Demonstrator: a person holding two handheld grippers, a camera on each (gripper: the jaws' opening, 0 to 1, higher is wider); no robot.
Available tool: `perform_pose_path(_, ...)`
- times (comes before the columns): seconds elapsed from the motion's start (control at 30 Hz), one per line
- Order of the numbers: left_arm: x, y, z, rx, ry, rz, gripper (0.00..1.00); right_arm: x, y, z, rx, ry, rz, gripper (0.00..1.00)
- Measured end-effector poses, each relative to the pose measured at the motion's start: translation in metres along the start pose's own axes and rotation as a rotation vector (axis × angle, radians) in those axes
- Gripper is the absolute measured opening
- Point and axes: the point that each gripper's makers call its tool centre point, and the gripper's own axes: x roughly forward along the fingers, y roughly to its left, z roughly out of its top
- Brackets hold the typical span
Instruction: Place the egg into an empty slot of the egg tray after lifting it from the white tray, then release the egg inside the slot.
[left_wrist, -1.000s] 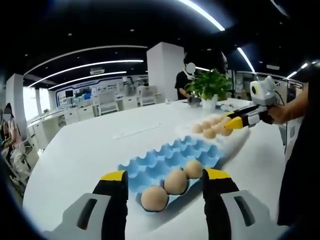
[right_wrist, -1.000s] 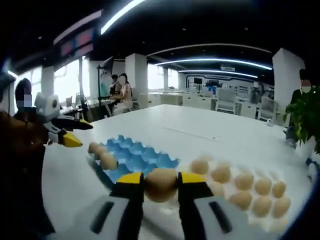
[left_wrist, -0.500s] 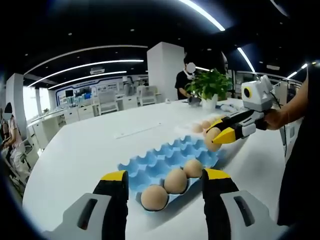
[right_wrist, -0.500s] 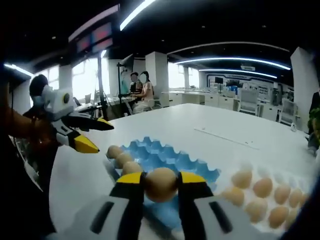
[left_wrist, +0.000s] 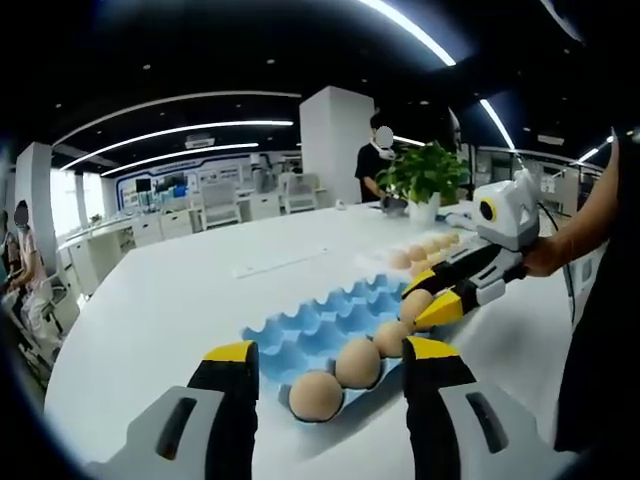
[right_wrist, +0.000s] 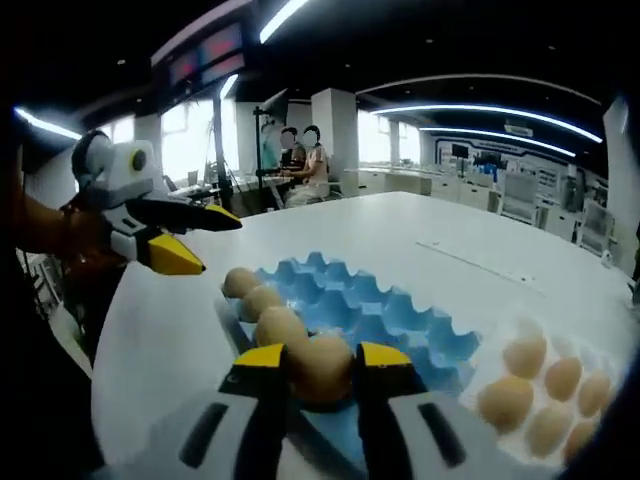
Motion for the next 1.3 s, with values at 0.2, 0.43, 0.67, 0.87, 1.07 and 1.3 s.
perform_pose_path(0.2,0.001,0.001,-0.001,0.004,0.008,0.002,0.58,0.002,-0.002,-0.004,0.002,0.008,0.003,0.26)
perform_pose_path(0.43,0.003,-0.002,0.000,0.000,0.008,-0.005,0.58,0.002,-0.002,-0.003,-0.012,-0.005,0.011,0.27)
perform_pose_path(0.67,0.003,0.000,0.000,0.004,0.009,0.001,0.58,0.001,-0.001,-0.004,-0.040,-0.024,0.018,0.28)
perform_pose_path(0.87,0.003,0.002,0.003,0.002,-0.002,0.007,0.58,-0.001,-0.001,-0.003,-0.057,-0.031,0.016,0.28)
perform_pose_path(1.07,0.003,0.001,0.004,0.000,-0.003,-0.001,0.57,-0.005,-0.005,-0.006,-0.041,-0.027,0.012,0.30)
perform_pose_path(1.3,0.005,-0.001,0.005,0.005,-0.007,-0.005,0.58,-0.012,-0.005,-0.007,-0.038,-0.020,0.011,0.29)
